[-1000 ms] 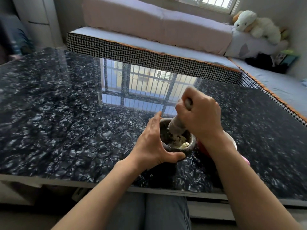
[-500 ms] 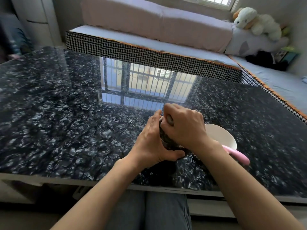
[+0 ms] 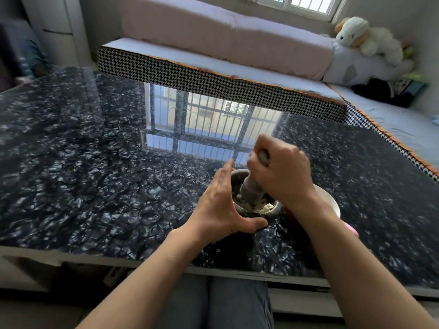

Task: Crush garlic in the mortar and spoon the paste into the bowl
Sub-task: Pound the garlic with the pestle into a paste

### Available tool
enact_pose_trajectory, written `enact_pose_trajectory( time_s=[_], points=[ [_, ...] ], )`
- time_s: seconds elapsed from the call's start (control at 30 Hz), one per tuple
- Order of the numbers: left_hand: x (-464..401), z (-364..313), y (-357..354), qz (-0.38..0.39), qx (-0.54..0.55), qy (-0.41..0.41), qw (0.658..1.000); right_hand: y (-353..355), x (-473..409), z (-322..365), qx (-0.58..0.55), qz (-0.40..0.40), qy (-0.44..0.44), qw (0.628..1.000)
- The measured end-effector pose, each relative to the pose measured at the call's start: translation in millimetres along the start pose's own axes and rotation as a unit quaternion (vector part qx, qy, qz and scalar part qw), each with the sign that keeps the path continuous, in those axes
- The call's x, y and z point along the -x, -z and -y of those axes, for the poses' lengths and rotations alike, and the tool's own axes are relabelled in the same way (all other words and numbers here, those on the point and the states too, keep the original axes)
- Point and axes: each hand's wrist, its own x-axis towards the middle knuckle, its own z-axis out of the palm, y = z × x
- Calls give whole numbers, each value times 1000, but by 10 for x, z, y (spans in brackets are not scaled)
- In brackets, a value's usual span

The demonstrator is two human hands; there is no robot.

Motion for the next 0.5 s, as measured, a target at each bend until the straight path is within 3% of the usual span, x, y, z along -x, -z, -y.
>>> enact_pose_trajectory(
  time_s=[0.1, 0.27, 0.43, 0.5],
  points=[
    [-7, 1, 1, 2, -4, -2, 1000, 59, -68, 4, -3, -56, -1, 998],
    [-22, 4, -13, 4, -8, -4, 1000, -207, 120, -6, 31, 39, 29, 998],
    [-20, 25, -16, 2, -8, -1, 1000, 43, -42, 2, -8, -40, 2, 999],
    [-32, 24, -19, 5, -5, 4, 1000, -8, -11, 68, -1, -31, 23, 999]
  ],
)
